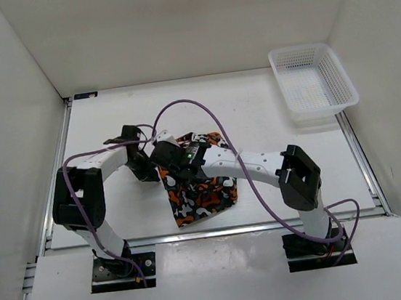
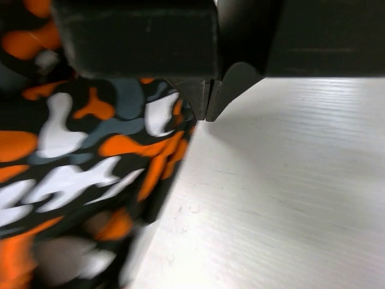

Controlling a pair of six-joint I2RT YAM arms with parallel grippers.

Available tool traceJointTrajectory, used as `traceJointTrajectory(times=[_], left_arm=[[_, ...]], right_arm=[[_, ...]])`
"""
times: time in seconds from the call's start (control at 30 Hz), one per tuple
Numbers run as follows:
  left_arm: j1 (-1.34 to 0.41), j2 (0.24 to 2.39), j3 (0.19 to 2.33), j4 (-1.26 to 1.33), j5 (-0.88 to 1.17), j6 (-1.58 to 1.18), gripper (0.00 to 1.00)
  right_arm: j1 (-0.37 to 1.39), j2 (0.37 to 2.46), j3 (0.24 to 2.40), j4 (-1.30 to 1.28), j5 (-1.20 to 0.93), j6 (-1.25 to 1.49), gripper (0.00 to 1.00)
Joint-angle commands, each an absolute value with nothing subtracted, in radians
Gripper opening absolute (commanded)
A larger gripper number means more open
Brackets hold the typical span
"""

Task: Fold and stack the shorts
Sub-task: Fold the shorts

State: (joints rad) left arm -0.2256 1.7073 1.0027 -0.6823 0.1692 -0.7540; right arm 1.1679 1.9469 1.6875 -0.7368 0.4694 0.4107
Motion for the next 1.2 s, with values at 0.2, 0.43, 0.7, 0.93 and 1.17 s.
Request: traceJointTrajectory(times=[0.2, 0.43, 0.7, 0.93, 1.17], left_arm=[[-0.104, 1.574, 1.09, -0.756, 0.213, -0.664, 0.16], [-0.063, 1.526, 1.25, -0.879, 0.224, -0.598, 0.38], [-0.182, 1.451, 1.285, -0.92, 0.262, -0.574, 0.11], [-0.383, 1.563, 1.276, -0.901, 0.216, -0.565, 0.71], [-0.425, 1.747, 1.365, -0.881, 0.129, -0.534, 0.77]], right_arm=[[1.184, 1.985, 1.689, -0.638, 0.337, 0.393, 0.46], [1.193, 1.801, 1.64, -0.66, 0.327, 0.411, 0.85], [1.151, 1.525, 1.402, -0.692, 0.419, 0.503, 0.09], [1.009, 1.468, 1.255, -0.66, 0.281, 0.565, 0.29], [0.957, 1.569, 1.163, -0.542, 0.164, 0.575, 0.32]])
